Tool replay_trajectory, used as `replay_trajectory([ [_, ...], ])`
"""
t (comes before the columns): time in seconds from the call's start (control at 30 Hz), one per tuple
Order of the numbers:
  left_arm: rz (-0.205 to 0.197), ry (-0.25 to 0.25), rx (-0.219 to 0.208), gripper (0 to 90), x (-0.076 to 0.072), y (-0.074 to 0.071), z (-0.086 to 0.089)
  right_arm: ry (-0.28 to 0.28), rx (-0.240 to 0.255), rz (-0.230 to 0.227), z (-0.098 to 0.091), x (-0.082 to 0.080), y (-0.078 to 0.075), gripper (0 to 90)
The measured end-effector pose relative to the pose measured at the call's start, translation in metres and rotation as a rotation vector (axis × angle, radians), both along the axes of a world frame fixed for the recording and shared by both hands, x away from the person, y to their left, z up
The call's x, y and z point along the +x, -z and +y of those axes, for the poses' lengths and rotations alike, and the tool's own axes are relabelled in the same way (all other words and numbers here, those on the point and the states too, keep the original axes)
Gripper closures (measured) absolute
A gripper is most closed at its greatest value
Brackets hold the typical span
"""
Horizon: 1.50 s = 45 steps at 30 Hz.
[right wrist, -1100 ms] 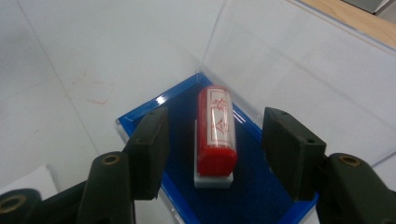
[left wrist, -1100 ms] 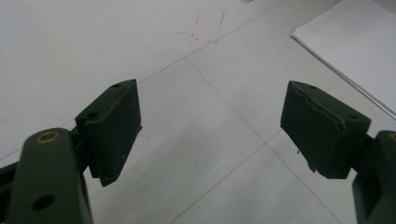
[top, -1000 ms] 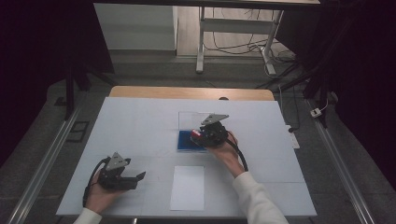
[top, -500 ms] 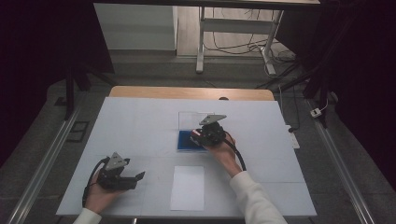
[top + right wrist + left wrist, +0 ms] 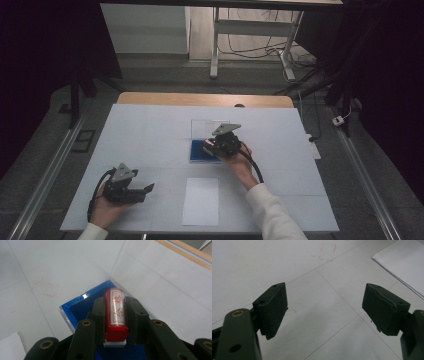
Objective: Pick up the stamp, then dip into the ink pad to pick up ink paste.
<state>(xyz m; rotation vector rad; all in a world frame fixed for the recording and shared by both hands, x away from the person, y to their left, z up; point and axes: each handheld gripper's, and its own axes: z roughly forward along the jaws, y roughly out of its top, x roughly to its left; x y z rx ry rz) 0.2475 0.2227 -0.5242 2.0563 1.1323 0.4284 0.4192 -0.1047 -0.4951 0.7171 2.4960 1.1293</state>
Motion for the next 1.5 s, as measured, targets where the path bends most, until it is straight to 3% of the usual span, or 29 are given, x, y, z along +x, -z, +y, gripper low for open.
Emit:
replay_trajectory([
  [0.33,-0.003,-0.003,-0.002,21.0,-0.001,-0.001,0.001,0.004,0.031,-0.007,-0.003,-0.001,-0.005,69.8],
  [0.63,-0.002,-0.009,0.0,21.0,-0.002,-0.001,0.003,0.004,0.057,-0.013,-0.009,-0.005,-0.023,69.9],
  [1.2,-0.005,-0.018,-0.009,21.1,-0.004,-0.002,0.008,0.008,-0.023,0.052,-0.003,0.007,-0.014,69.9],
  [1.5,-0.003,-0.019,-0.007,21.1,-0.004,-0.001,0.008,0.009,-0.051,0.047,0.001,0.008,-0.009,69.9],
])
